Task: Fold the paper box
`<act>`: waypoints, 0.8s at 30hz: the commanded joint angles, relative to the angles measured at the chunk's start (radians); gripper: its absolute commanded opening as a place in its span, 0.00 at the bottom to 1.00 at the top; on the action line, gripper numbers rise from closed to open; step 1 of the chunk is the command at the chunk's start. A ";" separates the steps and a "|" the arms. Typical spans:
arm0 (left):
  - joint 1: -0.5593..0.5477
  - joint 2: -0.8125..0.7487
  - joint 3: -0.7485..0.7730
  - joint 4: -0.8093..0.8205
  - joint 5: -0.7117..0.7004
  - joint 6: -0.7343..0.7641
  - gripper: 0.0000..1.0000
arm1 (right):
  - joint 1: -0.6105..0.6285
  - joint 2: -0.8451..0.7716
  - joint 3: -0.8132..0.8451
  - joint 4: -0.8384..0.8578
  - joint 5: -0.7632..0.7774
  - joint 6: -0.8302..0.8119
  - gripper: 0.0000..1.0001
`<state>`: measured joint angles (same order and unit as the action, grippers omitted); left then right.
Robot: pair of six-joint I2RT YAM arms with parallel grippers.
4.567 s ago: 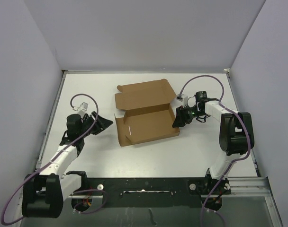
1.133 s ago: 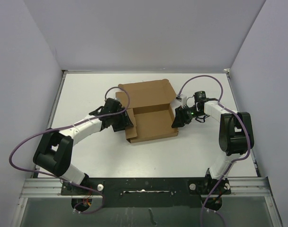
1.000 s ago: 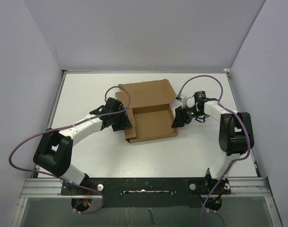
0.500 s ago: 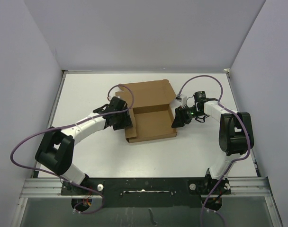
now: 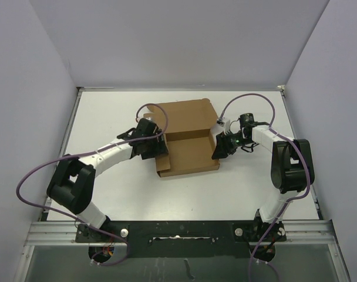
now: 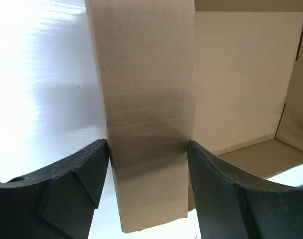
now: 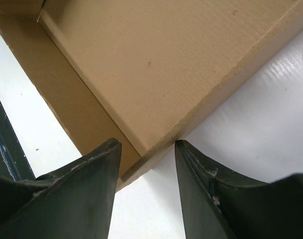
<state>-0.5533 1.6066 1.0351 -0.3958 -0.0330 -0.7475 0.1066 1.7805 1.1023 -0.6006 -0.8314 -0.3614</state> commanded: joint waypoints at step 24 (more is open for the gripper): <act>0.174 -0.092 -0.179 0.361 0.318 -0.047 0.63 | 0.007 -0.007 0.026 -0.001 -0.029 -0.010 0.49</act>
<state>-0.3836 1.5433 0.7979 -0.0631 0.2672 -0.8356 0.1066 1.7805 1.1023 -0.6010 -0.8314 -0.3614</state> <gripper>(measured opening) 0.628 0.492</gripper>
